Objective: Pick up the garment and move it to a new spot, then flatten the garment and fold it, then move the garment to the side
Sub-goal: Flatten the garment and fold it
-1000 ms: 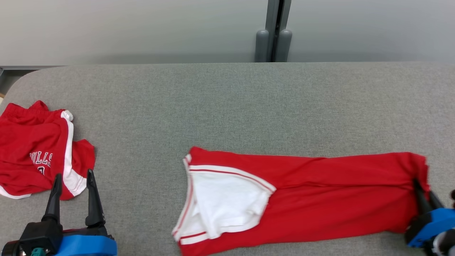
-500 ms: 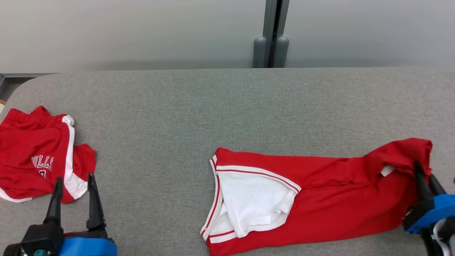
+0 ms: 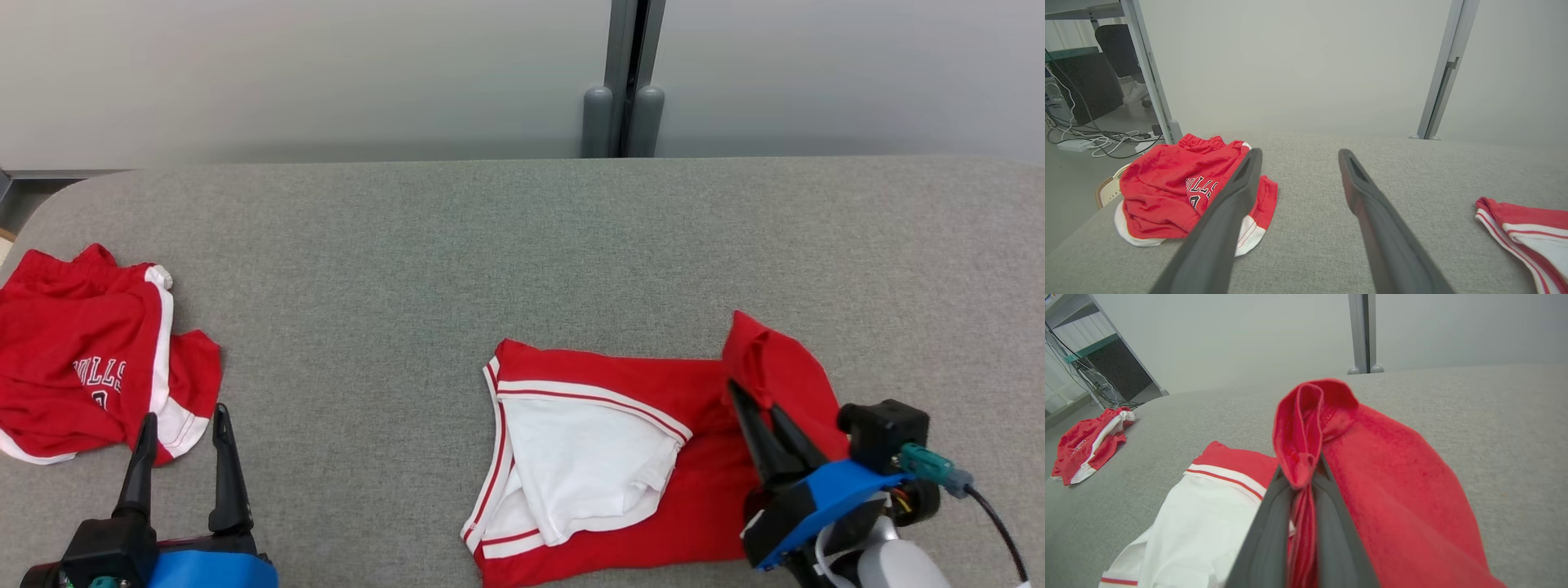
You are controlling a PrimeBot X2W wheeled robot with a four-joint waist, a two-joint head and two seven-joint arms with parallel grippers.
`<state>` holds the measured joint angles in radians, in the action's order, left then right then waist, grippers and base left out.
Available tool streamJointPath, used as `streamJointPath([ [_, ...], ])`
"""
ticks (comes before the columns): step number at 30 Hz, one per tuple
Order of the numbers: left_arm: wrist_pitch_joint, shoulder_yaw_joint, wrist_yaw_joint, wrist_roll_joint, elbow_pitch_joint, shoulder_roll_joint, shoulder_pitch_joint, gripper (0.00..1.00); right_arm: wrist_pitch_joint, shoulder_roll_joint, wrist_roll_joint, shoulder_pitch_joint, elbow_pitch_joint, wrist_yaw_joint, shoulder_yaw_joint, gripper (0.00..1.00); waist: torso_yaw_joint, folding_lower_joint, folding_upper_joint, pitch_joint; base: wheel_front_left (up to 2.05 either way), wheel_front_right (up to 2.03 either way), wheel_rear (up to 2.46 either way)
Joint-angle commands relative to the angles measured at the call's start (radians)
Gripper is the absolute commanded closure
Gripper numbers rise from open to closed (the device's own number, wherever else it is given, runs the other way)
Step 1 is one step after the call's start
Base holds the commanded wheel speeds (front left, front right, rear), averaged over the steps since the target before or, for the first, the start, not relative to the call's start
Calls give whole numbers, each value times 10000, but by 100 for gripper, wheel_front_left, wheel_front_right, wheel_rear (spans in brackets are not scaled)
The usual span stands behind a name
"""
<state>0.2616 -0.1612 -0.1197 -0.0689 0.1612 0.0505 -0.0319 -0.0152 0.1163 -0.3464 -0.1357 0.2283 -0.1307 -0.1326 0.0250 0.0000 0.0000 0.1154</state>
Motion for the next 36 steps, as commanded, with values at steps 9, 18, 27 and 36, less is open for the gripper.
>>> streamJointPath([
  [9, 46, 220, -33, 33, 86, 1, 394, 0, -4, -582, -330, -730, 144, -2, -1914, 100, 227, 0, 0, 214, 0, 0, 0],
  [18, 46, 377, -64, -44, 191, 1, 631, 0, -631, -654, -1537, -1695, 1190, -4, -3566, 100, 490, 0, 0, 384, 0, 0, 0],
  [27, 46, 406, -73, -42, 214, 1, 733, 0, -1356, -656, -2377, -2545, 2646, -4, -4535, 0, 613, 0, 0, 521, 0, 0, 0],
  [36, 46, 483, 69, -81, 176, 1, 572, 0, -2352, -649, -1659, -2952, 3216, -2, -3742, 0, 260, 0, 0, 366, 0, 0, 0],
])
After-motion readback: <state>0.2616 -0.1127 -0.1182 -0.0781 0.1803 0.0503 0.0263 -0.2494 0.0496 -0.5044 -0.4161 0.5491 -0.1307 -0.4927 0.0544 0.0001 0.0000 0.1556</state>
